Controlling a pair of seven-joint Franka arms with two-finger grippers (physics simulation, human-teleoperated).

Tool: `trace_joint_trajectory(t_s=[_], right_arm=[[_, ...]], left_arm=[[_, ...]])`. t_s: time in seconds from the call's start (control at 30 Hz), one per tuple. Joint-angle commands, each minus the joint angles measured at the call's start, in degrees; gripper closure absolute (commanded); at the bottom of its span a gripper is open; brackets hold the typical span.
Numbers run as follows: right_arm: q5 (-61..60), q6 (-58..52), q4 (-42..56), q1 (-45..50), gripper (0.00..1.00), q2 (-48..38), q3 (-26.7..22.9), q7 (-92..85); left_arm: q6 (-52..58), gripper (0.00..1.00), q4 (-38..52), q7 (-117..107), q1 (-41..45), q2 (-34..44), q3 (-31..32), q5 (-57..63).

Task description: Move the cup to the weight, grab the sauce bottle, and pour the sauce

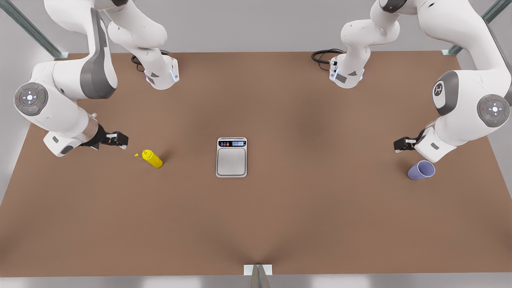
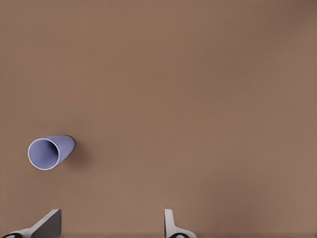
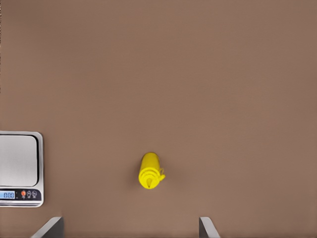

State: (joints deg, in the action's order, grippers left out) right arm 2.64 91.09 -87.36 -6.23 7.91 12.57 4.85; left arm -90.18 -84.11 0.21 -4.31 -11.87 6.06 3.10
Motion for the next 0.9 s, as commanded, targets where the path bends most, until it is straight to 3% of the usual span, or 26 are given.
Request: trace_joint_trajectory(t_s=[0.0, 0.17, 0.37, 0.5, 0.87], right_arm=[[0.00, -0.04, 0.00, -0.28, 0.00, 0.00, 0.00, -0.02], [-0.62, -0.04, 0.09, 1.04, 0.00, 2.28, 0.27, -0.11], [-0.18, -1.09, -0.17, 0.08, 0.00, 5.09, 0.18, -10.91], [-0.26, -0.83, -0.17, -3.61, 0.00, 5.97, 0.18, -18.64], [-0.62, 4.36, 2.72, -12.14, 0.00, 11.42, 0.18, -52.66]], left_arm=[[0.00, 0.00, 0.00, -0.03, 0.00, 0.00, 0.00, -0.03], [-3.78, 0.00, 0.26, 10.86, -9.49, -5.35, 0.00, 0.24], [-18.89, 0.00, 0.09, 23.17, -19.24, -15.28, -0.17, 0.32], [-28.74, 0.00, -10.19, 23.43, -19.42, -15.20, -2.54, -0.03], [-29.27, 0.00, -13.36, 23.61, -22.59, -17.31, -2.99, 0.06]])
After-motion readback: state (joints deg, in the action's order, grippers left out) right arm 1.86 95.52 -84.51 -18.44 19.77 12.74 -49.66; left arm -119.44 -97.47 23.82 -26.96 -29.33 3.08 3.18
